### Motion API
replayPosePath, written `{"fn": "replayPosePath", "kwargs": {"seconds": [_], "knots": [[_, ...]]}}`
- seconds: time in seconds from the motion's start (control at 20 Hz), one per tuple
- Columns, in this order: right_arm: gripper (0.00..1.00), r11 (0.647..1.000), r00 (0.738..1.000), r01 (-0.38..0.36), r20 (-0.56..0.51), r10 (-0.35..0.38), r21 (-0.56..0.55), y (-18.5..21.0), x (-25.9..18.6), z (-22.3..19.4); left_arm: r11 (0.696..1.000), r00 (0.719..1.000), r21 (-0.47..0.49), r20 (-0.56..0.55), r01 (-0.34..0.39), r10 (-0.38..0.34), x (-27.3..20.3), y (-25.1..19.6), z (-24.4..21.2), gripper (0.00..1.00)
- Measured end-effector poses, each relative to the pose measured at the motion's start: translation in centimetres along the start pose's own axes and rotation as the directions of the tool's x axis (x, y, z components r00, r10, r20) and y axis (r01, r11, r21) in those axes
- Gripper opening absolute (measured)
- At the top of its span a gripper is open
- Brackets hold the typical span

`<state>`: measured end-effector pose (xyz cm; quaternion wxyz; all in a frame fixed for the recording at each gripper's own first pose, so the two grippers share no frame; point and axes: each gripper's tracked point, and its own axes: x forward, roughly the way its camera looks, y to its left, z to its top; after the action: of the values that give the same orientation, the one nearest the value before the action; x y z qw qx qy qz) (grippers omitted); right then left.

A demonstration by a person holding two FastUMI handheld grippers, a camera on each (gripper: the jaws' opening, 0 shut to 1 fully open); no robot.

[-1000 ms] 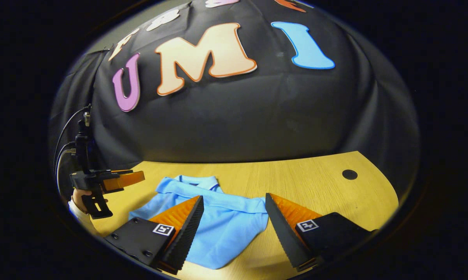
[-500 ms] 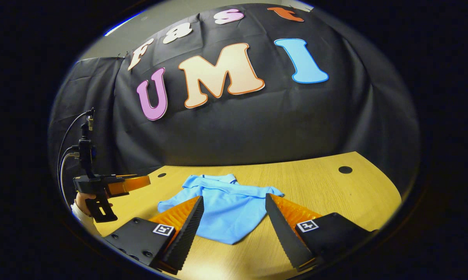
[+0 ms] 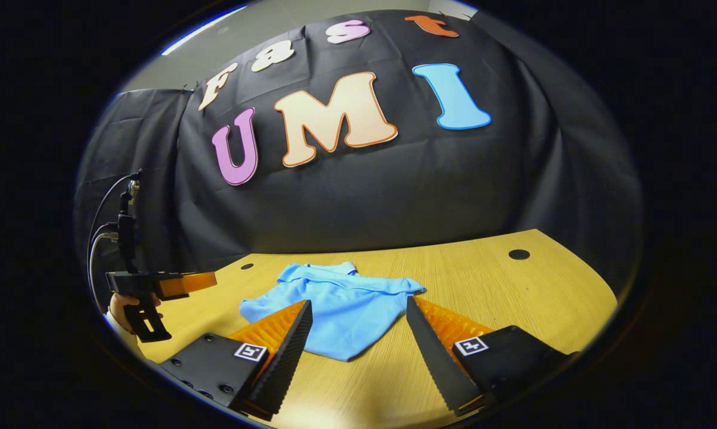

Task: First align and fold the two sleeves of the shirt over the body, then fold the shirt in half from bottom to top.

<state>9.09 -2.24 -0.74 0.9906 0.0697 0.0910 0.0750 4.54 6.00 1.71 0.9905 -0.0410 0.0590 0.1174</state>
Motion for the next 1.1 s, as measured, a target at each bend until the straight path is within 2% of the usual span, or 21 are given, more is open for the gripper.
{"fn": "replayPosePath", "kwargs": {"seconds": [0.15, 0.4, 0.55, 0.8, 1.1], "knots": [[0.98, 1.0, 1.0, -0.015, 0.002, 0.015, 0.009, 0.3, -0.6, 0.0, 0.999, 0.999, 0.014, -0.004, -0.033, 0.033, -0.8, 1.0, -0.3, 0.96], [0.98, 0.999, 0.999, -0.038, 0.036, 0.038, 0.0, 1.3, -1.7, 1.2, 1.0, 0.999, 0.015, 0.043, -0.023, 0.022, -2.2, 0.0, 0.7, 0.95], [0.98, 0.999, 0.997, -0.05, 0.054, 0.05, -0.006, 1.9, -2.5, 1.4, 1.0, 0.999, 0.024, 0.048, -0.007, 0.006, -2.7, -1.4, 0.2, 0.95], [0.98, 0.999, 0.995, -0.046, 0.088, 0.048, -0.02, 2.6, -4.0, 2.1, 0.997, 0.996, 0.038, 0.047, 0.069, -0.071, -3.5, -4.6, -0.9, 0.95], [0.98, 0.999, 0.995, -0.036, 0.097, 0.038, -0.023, 2.6, -5.1, 1.9, 0.996, 0.996, 0.028, 0.026, 0.085, -0.086, -3.9, -4.8, -1.7, 0.95]]}}
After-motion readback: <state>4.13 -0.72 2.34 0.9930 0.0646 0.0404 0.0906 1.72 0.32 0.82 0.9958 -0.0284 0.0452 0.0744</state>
